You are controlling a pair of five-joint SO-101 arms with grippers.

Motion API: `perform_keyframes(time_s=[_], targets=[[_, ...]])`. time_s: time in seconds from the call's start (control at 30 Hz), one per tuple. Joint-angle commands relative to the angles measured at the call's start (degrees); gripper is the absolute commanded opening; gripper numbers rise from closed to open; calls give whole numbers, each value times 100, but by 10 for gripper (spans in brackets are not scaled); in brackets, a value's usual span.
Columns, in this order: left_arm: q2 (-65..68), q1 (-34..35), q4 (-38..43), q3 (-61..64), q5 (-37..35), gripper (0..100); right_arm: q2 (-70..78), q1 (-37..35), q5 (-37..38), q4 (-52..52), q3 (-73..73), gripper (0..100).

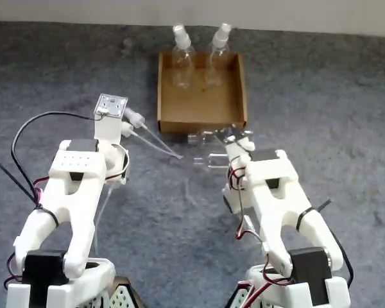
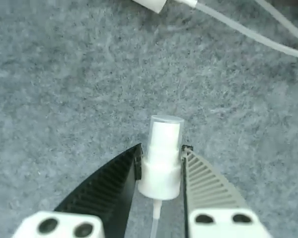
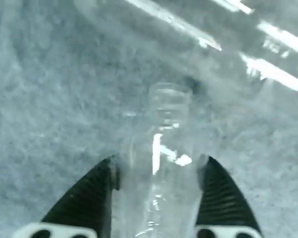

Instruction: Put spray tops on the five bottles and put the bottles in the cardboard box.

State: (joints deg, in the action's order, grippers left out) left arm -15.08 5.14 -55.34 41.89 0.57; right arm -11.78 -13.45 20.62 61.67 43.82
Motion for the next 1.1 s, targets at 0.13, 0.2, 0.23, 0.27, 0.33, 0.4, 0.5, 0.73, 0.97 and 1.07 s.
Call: perform_keyframes(time_s=[0.13, 0.2, 0.23, 0.27, 0.33, 0.4, 0.5, 0.73, 0.97, 1.07], targets=[[-13, -215, 448, -312, -70, 14, -84, 312, 888, -101, -22, 3], [-13, -356, 545, -312, -70, 14, -84, 303, 941, -101, -22, 3], [-13, -391, 624, -321, -70, 14, -84, 295, 949, -101, -22, 3], [-13, -418, 668, -374, -70, 14, -84, 286, 958, -101, -22, 3], [4, -462, 686, -488, -70, 14, -92, 224, 967, -110, -22, 3], [171, -558, 703, -541, -44, 15, -92, 110, 1116, -110, 40, 3], [646, -734, 695, -611, -26, 28, -92, -136, 1284, -110, 215, 3], [1578, -725, 607, -1165, -26, 126, -92, -180, 1284, -110, 251, 3], [1675, -743, 176, -1842, -9, 126, -92, -180, 1284, -110, 251, 3], [1675, -752, 457, -1604, 229, 126, -92, -180, 1284, -110, 242, 3]])
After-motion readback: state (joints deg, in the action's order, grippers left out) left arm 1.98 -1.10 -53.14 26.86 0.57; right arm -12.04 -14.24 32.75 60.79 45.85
